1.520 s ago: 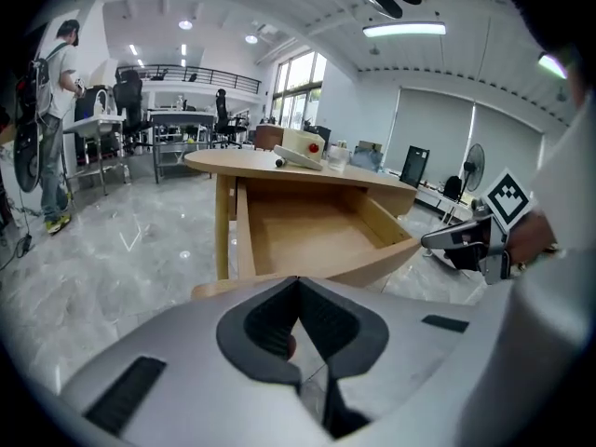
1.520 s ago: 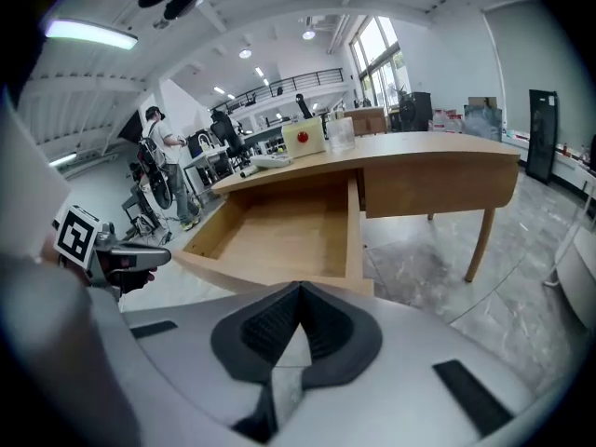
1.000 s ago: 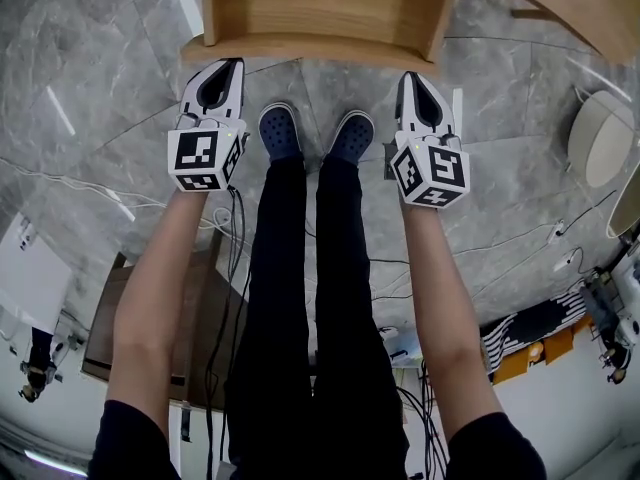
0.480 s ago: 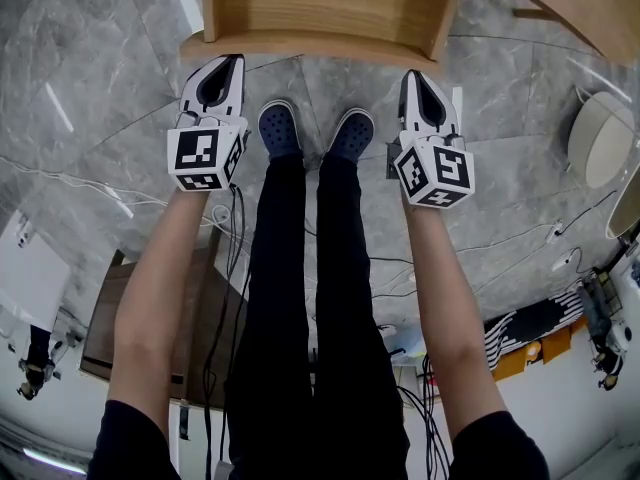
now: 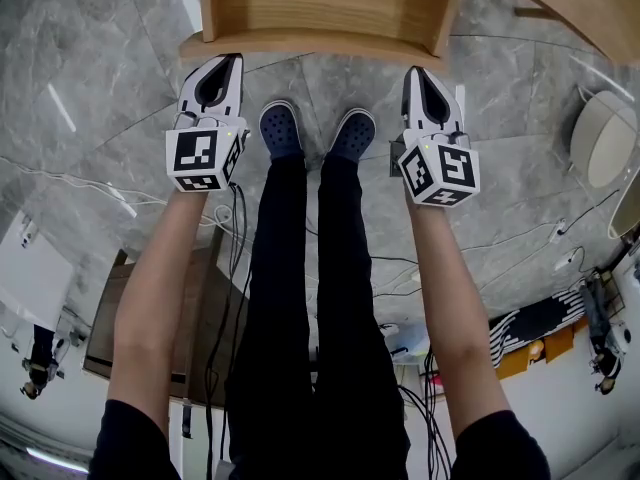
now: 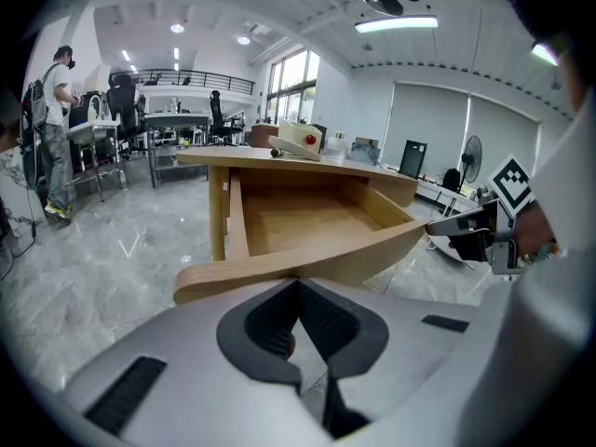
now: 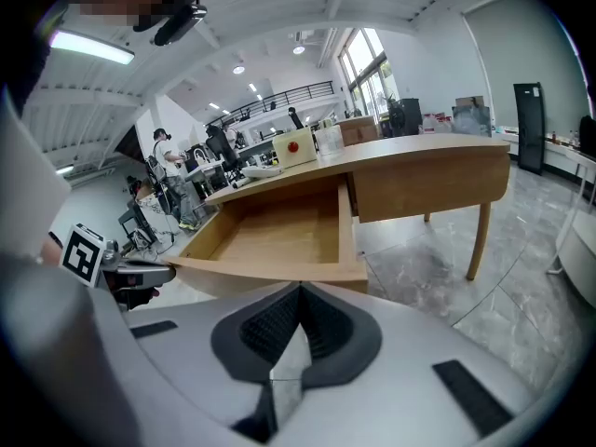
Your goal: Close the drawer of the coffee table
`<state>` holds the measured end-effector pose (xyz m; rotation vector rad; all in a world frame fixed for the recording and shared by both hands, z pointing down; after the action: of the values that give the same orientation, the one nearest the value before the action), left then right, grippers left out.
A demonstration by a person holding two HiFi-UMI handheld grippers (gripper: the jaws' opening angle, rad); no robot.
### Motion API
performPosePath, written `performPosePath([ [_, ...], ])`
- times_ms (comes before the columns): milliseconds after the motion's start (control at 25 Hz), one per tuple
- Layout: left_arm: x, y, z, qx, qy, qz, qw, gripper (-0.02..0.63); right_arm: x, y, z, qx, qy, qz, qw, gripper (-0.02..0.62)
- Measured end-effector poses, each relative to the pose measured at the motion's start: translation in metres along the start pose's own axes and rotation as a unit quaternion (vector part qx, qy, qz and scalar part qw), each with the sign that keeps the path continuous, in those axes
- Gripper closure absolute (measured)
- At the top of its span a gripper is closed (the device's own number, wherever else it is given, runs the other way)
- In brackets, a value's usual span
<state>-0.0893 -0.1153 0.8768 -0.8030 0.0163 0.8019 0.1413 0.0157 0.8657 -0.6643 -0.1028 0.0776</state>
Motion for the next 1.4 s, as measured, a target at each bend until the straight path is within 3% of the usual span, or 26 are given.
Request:
performPosePath([
  [480,-0.004,-0.017,-0.038,0.033,0.017,-0.025,0.9990,0.581,0.012,-0.016,-0.032,0.021,0.016,0.003,1.000,0.569],
  [760,-0.006,-0.013,-0.039,0.036,0.017,-0.024,0.9989,0.581,0.009,-0.015,-0.034,0.010,0.035,0.004,0.999,0.569],
  [1400,-0.005,-0.015,-0.041,0.034,0.027,-0.021,0.9989,0.581,0.011,-0.018,-0.032,0.009,0.023,0.002,1.000,0.569],
])
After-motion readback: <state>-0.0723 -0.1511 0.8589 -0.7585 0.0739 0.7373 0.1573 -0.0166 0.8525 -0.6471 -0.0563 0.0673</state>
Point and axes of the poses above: the fingertips, and each gripper's own axes: y backward along the fingers, x to its right, z out of its underside, the point moved 1 cm from there along y, backward along the fingers, and after that the axes turned 15 degrees about y, right-handed, at the moved point
